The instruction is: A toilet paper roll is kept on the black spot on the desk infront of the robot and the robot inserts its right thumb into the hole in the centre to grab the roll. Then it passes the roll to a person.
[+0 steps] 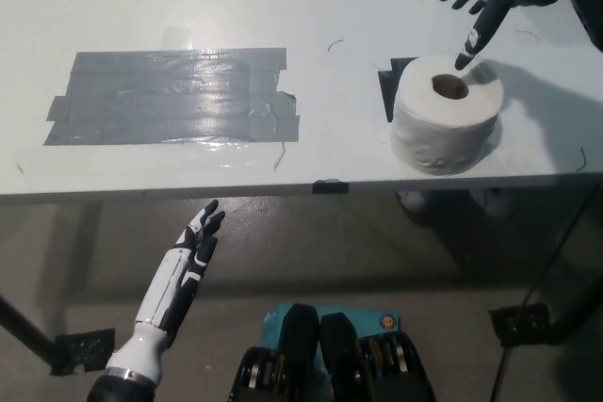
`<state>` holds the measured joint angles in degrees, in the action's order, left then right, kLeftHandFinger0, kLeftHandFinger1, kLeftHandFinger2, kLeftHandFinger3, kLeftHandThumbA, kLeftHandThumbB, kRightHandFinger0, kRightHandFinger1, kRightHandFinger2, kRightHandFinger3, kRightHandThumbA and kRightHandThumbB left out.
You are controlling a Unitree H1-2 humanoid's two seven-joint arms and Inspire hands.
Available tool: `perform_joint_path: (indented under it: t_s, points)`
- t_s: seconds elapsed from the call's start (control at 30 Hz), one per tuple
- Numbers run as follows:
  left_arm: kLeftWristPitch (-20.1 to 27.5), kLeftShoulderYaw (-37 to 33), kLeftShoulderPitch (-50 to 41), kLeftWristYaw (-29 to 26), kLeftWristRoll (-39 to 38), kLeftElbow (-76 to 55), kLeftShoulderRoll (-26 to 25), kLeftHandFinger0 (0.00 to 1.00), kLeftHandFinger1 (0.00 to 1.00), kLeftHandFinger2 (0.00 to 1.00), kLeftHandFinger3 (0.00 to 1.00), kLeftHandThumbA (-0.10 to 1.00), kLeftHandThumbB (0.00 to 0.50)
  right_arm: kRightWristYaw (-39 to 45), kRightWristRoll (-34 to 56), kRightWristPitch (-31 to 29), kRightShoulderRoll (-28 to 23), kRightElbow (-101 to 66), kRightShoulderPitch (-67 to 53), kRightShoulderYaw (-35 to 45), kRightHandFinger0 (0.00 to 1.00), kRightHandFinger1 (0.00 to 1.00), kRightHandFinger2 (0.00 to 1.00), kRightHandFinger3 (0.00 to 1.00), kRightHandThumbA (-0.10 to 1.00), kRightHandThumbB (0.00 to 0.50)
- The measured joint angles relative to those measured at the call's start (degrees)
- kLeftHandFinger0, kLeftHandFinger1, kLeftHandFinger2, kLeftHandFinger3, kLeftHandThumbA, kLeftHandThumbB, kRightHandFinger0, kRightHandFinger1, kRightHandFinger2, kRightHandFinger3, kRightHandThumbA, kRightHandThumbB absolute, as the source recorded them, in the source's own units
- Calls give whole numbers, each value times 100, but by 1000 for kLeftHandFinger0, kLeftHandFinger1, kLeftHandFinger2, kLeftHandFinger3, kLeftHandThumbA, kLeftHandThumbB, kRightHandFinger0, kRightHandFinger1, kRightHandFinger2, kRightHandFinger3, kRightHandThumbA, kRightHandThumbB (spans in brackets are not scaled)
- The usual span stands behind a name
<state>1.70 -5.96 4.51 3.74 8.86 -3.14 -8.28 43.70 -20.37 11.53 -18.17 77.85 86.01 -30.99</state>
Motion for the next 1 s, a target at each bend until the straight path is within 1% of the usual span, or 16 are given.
perform_joint_path:
  t_s: [0.1, 0.17, 0.2, 0.23, 0.4, 0.47, 0.57, 0.83, 0.9, 1.0]
  points:
    - [-7, -1, 7, 5, 4, -1, 1, 1000, 1000, 1000, 1000, 1000, 125, -13, -1, -29, 34, -1, -51, 59, 1000, 1000, 1000, 1000, 1000, 326]
    - [-11, -1, 8, 6, 9, -1, 0, 1000, 1000, 1000, 1000, 1000, 119, -18, -38, -55, 44, -1, -89, 32, 1000, 1000, 1000, 1000, 1000, 342]
    - [-11, -1, 8, 8, 10, -1, 1, 1000, 1000, 1000, 1000, 1000, 118, -18, -84, -89, 48, 0, -105, 6, 1000, 1000, 1000, 1000, 1000, 363]
    - [-11, 0, 8, 9, 10, -1, 1, 1000, 1000, 1000, 1000, 1000, 119, -23, -106, -106, 49, 0, -115, -6, 1000, 1000, 1000, 1000, 1000, 370]
    - [-12, 0, 10, 16, 10, -1, 2, 1000, 1000, 1000, 1000, 1000, 114, -71, -230, -158, 50, 7, -126, -79, 1000, 1000, 1000, 1000, 1000, 367]
    - [-13, 0, 10, 16, 12, -1, 2, 1000, 1000, 1000, 1000, 1000, 113, -97, -264, -165, 54, 16, -128, -80, 1000, 1000, 1000, 1000, 1000, 389]
    - [-14, -1, 10, 17, 17, -1, 2, 1000, 1000, 1000, 1000, 1000, 117, -161, -332, -163, 76, 37, -152, -86, 1000, 1000, 1000, 1000, 1000, 396]
    - [-14, 0, 10, 18, 34, -1, 2, 1000, 1000, 1000, 1000, 1000, 111, -315, -432, -151, 135, 44, -310, -115, 1000, 1000, 1000, 1000, 1000, 374]
    - [-14, 1, 15, 18, 39, 0, 1, 1000, 1000, 1000, 1000, 1000, 111, -397, -438, -148, 148, 44, -345, -87, 1000, 1000, 1000, 1000, 1000, 390]
    - [-14, 0, 33, 18, 41, 0, 0, 1000, 1000, 1000, 1000, 1000, 109, -492, -434, -149, 153, 42, -351, 15, 1000, 1000, 1000, 1000, 1000, 380]
